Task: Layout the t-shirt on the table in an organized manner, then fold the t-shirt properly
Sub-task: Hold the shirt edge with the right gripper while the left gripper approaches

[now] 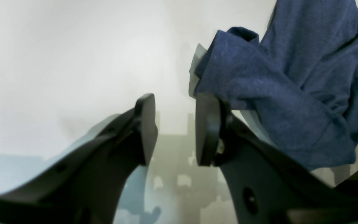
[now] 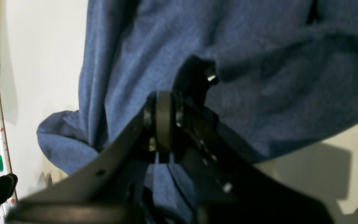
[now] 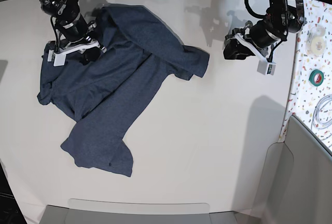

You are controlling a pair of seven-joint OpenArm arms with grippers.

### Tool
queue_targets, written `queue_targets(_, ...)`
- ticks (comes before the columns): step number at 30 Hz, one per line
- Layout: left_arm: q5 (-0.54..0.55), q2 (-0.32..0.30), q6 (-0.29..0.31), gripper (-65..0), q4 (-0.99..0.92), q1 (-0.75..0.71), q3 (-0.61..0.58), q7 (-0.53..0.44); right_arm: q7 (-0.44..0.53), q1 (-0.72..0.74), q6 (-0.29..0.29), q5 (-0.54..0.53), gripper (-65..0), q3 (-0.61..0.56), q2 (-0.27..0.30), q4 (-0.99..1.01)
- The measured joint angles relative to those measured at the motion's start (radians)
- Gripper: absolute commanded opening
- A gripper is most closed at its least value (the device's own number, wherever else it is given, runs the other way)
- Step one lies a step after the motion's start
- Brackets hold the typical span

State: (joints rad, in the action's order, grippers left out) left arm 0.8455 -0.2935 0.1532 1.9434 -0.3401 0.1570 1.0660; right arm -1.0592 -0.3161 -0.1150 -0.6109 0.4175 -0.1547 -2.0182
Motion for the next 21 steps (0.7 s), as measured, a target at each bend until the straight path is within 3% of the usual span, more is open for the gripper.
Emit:
queue_targets(8,0.0,0.0,0.0,-45.1,0.0,0.002,0.0,0.0,-0.002,-0.003,0.0,-0.02,-63.5,0.001,0.019,0.0)
queue_targets(15,0.0,0.001,0.0,-45.1,0.0,0.002,0.0,0.0,-0.004,-0.048,0.0,-0.024,-63.5,0.095,0.021,-0.002)
queue_targets(21,-0.006,0.032,-0.001,-45.1,0.0,0.006,0.0,0.0,-0.002,-0.088,0.0,-0.109,-63.5,0.109,0.057,-0.008)
